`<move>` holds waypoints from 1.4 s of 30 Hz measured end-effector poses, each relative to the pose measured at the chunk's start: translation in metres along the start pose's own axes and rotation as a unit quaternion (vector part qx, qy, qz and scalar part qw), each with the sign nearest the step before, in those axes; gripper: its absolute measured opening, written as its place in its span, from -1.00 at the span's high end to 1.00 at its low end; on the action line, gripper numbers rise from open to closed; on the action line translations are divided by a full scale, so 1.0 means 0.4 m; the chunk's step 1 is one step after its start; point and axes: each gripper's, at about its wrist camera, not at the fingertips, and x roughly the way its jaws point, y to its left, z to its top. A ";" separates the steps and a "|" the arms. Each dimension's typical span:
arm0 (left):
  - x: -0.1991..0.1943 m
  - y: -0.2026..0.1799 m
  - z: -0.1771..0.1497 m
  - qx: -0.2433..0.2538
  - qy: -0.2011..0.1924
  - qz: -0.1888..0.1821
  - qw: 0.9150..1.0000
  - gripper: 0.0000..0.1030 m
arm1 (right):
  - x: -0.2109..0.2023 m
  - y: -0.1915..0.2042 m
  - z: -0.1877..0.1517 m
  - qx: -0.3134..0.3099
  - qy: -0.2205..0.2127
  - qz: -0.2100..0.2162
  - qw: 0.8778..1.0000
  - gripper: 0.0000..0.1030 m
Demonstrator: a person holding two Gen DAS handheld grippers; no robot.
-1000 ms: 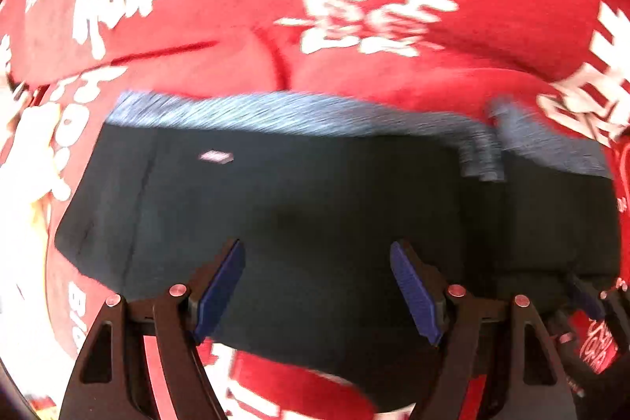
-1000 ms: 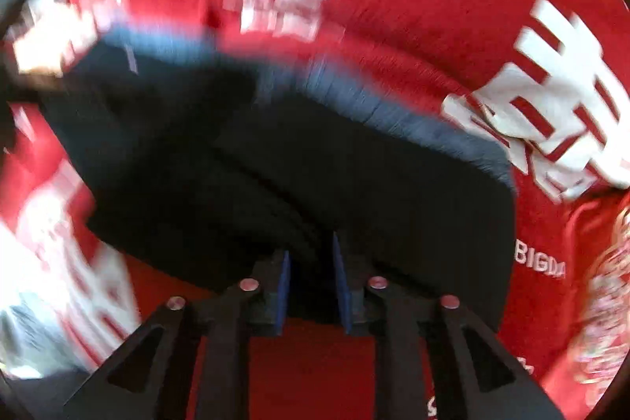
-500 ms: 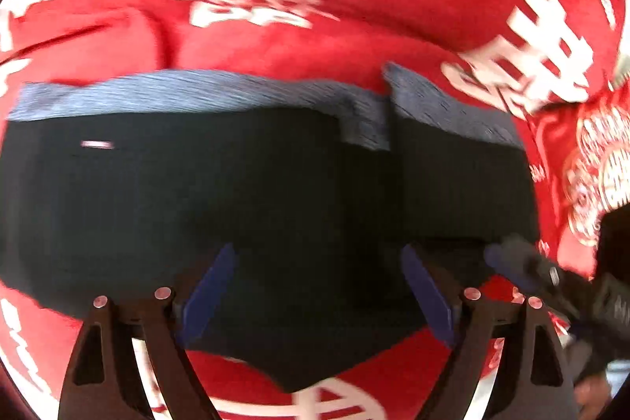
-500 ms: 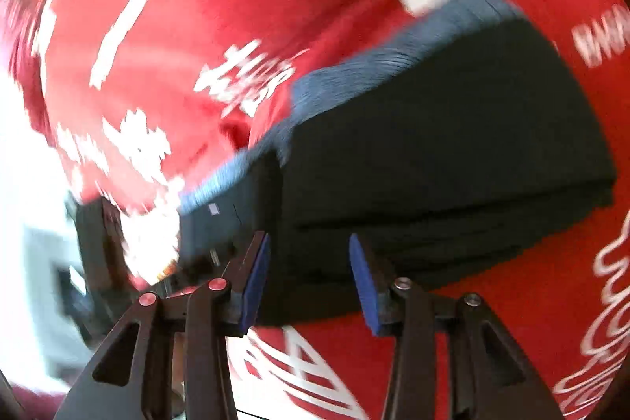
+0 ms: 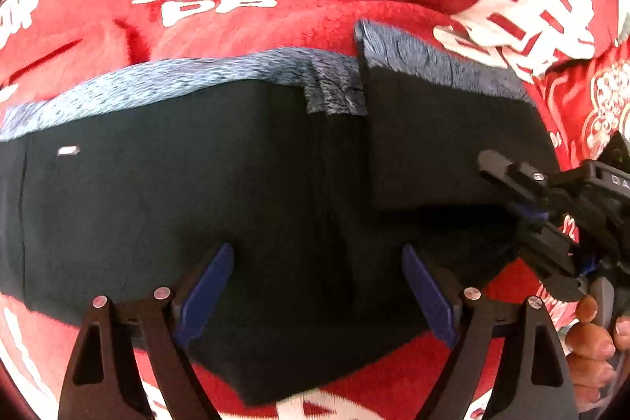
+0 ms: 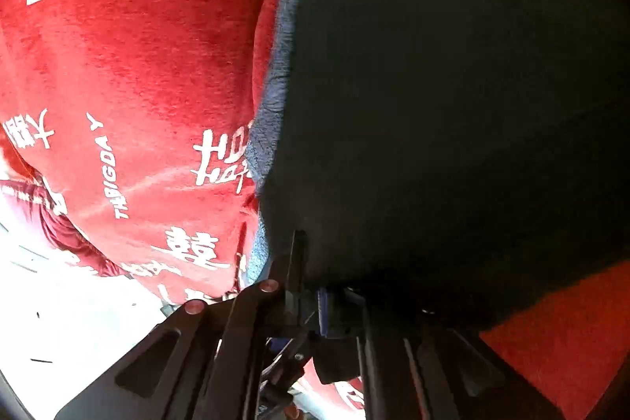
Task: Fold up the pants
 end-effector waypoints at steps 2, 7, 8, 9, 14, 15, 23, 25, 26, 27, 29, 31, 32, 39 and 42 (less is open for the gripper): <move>-0.043 0.017 -0.010 -0.003 -0.019 0.012 1.000 -0.71 | -0.028 0.049 -0.022 -0.048 0.017 0.004 0.999 0.91; -0.065 0.055 -0.025 -0.001 -0.029 0.052 0.998 -0.71 | -0.030 0.061 -0.085 -0.105 0.067 -0.053 0.991 0.91; -0.054 0.059 -0.026 -0.005 -0.022 0.062 0.998 -0.71 | -0.007 0.036 -0.084 -0.096 0.070 -0.074 0.990 0.90; -0.046 0.063 -0.025 -0.010 -0.017 0.067 0.998 -0.71 | 0.010 0.013 -0.080 -0.093 0.073 -0.089 0.989 0.89; -0.069 0.067 -0.030 -0.016 -0.031 0.084 0.996 -0.71 | 0.015 0.034 -0.063 -0.122 0.134 -0.103 0.978 0.42; -0.075 0.065 -0.026 -0.014 -0.033 0.088 0.995 -0.71 | -0.001 0.056 -0.068 -0.147 0.147 -0.107 0.972 0.27; -0.091 -0.035 0.087 0.020 -0.064 0.064 0.996 -0.71 | -0.250 0.141 0.127 -0.254 0.012 -0.126 0.959 -0.02; -0.072 -0.078 0.123 0.031 -0.067 0.049 0.996 -0.71 | -0.246 0.105 0.196 -0.237 0.005 -0.151 0.960 -0.02; -0.058 -0.105 0.141 0.042 -0.068 0.038 0.996 -0.71 | -0.233 0.082 0.226 -0.229 0.013 -0.152 0.961 -0.02; -0.041 -0.133 0.156 0.051 -0.069 0.032 0.996 -0.71 | -0.212 0.065 0.250 -0.219 0.024 -0.153 0.963 -0.02; -0.003 -0.184 0.179 0.072 -0.071 0.027 0.994 -0.71 | -0.168 0.023 0.285 -0.200 0.057 -0.151 0.967 0.16; 0.035 -0.217 0.189 0.089 -0.068 0.027 0.993 -0.71 | -0.114 -0.001 0.297 -0.181 0.081 -0.146 0.969 0.28; 0.054 -0.227 0.192 0.092 -0.062 0.036 0.993 -0.71 | -0.113 -0.009 0.299 -0.168 0.085 -0.138 0.972 0.34; 0.107 -0.165 0.110 0.067 -0.022 0.065 0.995 -0.72 | -0.132 0.061 0.249 -0.248 0.106 -0.181 0.946 0.36; 0.100 -0.170 0.095 0.073 -0.022 0.075 0.994 -0.72 | -0.101 0.035 0.252 -0.253 0.090 -0.221 0.938 0.10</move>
